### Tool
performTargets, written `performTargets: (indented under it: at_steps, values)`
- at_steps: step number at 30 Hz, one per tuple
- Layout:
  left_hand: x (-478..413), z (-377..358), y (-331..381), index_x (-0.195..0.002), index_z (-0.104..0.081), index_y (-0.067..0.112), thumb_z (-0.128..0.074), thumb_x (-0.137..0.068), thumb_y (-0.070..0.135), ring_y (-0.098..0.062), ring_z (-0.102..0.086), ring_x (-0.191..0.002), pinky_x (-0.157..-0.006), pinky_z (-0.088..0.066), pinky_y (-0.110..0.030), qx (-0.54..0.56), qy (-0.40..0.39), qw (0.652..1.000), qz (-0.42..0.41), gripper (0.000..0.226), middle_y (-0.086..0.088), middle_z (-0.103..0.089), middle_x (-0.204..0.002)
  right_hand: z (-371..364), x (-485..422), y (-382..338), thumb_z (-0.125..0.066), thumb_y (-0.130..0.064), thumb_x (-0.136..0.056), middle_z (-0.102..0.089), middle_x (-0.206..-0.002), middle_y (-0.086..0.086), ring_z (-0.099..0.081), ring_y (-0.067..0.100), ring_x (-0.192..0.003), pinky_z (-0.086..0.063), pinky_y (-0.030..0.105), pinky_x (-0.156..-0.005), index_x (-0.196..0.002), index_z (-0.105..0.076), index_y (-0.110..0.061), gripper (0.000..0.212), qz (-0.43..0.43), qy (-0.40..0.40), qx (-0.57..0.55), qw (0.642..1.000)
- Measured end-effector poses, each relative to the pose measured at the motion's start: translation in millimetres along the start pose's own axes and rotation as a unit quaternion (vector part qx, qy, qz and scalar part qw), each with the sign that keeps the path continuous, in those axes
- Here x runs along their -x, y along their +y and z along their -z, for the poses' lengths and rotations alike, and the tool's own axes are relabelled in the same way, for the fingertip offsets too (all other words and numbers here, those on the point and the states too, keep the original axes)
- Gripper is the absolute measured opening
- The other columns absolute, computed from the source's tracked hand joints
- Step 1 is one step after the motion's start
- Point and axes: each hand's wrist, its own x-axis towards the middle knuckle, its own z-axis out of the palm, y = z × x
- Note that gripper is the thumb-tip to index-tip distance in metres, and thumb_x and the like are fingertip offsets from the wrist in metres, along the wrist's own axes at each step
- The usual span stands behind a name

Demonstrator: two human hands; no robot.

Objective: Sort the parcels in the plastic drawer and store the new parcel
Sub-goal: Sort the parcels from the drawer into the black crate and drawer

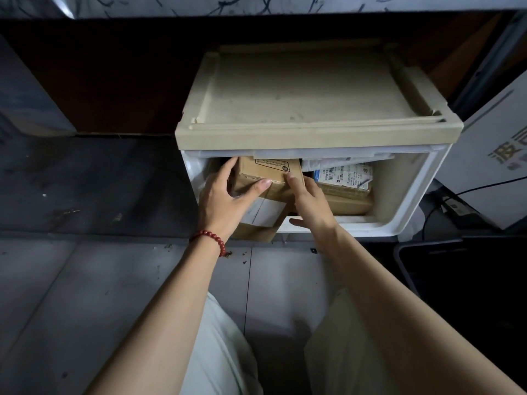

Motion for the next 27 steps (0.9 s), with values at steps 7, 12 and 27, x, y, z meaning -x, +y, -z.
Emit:
performTargets:
  at_steps: [7, 12, 27]
  values:
    - [15, 6, 14, -0.137, -0.046, 0.039, -0.058, -0.078, 0.065, -0.005, -0.045, -0.113, -0.081, -0.036, -0.019, -0.002, 0.005, 1.000, 0.018, 0.065, 0.008, -0.050, -0.134, 4, 21, -6, -0.037, -0.072, -0.088, -0.055, -0.129, -0.003, -0.055, 0.021, -0.118, -0.047, 0.046, -0.098, -0.124, -0.049, -0.029, 0.057, -0.029, -0.016, -0.034, 0.999]
    - [28, 24, 11, -0.124, -0.054, 0.035, -0.059, -0.083, 0.060, -0.009, -0.056, -0.109, -0.072, -0.040, -0.016, 0.014, 0.022, 1.000, 0.015, 0.048, 0.014, -0.060, -0.120, 11, 36, -10, -0.039, -0.066, -0.092, -0.058, -0.126, -0.006, -0.056, 0.016, -0.114, -0.046, 0.034, -0.089, -0.132, -0.051, -0.030, 0.056, 0.005, -0.016, -0.046, 0.999]
    - [58, 49, 34, -0.099, -0.062, 0.047, -0.059, -0.084, 0.052, -0.003, -0.051, -0.110, -0.095, -0.043, -0.025, 0.102, 0.017, 0.995, 0.003, 0.016, 0.007, -0.047, -0.126, 10, 59, -9, -0.042, -0.069, -0.088, -0.066, -0.122, -0.006, -0.060, 0.015, -0.115, -0.042, 0.047, -0.106, -0.125, -0.058, -0.026, 0.059, 0.017, -0.066, -0.092, 0.993]
